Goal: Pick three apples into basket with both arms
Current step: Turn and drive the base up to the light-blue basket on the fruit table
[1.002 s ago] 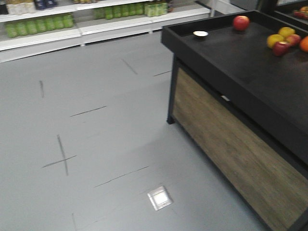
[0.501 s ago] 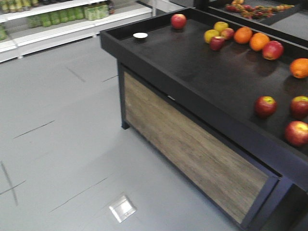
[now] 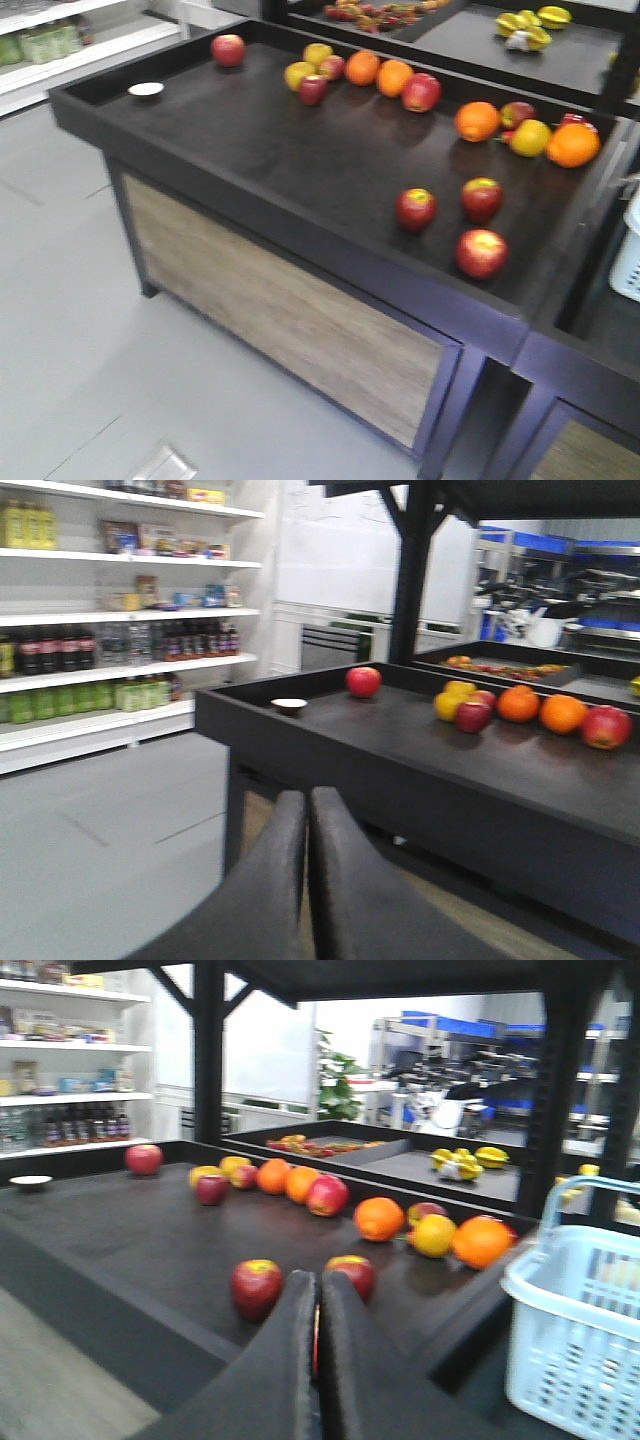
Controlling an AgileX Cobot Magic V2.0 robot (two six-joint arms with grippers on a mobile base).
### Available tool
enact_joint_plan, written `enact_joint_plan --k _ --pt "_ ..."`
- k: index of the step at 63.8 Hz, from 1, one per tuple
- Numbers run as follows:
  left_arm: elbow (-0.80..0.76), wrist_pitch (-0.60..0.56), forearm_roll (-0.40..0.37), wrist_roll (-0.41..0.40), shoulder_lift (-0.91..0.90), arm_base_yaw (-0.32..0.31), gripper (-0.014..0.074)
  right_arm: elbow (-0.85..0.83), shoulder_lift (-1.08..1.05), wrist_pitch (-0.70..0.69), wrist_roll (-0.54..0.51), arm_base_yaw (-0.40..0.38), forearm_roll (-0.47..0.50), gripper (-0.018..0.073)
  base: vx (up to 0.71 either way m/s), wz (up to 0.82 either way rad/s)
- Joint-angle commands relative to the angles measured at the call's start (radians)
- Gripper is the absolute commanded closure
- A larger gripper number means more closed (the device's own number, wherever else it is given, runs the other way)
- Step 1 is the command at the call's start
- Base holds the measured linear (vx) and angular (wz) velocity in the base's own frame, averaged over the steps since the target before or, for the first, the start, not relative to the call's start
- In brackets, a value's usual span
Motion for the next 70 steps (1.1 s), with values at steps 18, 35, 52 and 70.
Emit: enact_joint_plan --k 18,35,52,70 --pt "0.024 -0.077 -0.007 -0.001 -0.014 -0.001 0.0603 0.014 -0.010 -0.077 -0.004 -0.004 -0.006 0.0564 0.06 -0.50" --pt "0.024 -0.077 -0.007 -0.001 -0.014 -0.001 0.0603 0.014 -0.010 -0.077 -0.004 -0.004 -0.006 0.0564 0.05 -0.41" --pt "0.024 -0.077 -0.007 -0.001 -0.014 -0.001 0.0603 0.014 -0.010 -0.077 -0.004 -0.004 -0.006 0.0564 0.06 -0.41" --pt "0.024 -0.077 -0.007 -0.001 -0.014 -0.001 0.0603 0.014 -0.010 -0.077 -0.004 -0.004 -0.006 0.0564 0.06 -0.40"
